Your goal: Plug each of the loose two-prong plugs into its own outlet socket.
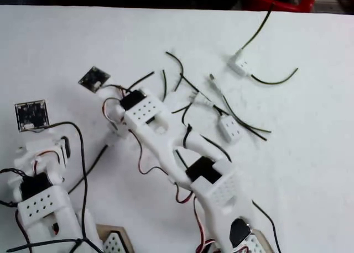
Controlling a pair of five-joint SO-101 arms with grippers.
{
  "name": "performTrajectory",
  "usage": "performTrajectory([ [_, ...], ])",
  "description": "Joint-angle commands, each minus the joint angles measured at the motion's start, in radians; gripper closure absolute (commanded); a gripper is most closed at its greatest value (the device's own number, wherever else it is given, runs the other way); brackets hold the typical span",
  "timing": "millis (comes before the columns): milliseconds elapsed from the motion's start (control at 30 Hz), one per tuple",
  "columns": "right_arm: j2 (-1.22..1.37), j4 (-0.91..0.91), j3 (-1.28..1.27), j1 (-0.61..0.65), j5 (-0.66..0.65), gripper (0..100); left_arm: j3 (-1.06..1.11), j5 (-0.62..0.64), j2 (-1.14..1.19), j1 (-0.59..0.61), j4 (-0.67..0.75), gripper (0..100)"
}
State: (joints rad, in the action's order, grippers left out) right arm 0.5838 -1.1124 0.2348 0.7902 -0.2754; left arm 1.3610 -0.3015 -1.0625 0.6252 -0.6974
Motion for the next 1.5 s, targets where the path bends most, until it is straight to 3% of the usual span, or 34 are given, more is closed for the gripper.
performTrajectory([
  [0, -0.062, -0.059, 0.009, 0.019, 0.008, 98.1, -0.003, 0.011, -0.027, 0.01, 0.025, 77],
  [567, -0.323, -0.127, -0.009, -0.012, 0.009, 98.1, -0.003, 0.009, -0.027, 0.01, 0.025, 77],
  [1000, -0.538, -0.128, -0.012, -0.329, 0.002, 98.1, -0.003, 0.009, -0.027, 0.01, 0.025, 77],
  [1300, -0.544, -0.113, -0.009, -0.493, 0.009, 97.9, -0.003, 0.009, -0.027, 0.01, 0.025, 77],
  [1467, -0.486, -0.001, -0.011, -0.636, 0.052, 97.9, -0.002, 0.009, -0.027, 0.01, 0.025, 77],
])
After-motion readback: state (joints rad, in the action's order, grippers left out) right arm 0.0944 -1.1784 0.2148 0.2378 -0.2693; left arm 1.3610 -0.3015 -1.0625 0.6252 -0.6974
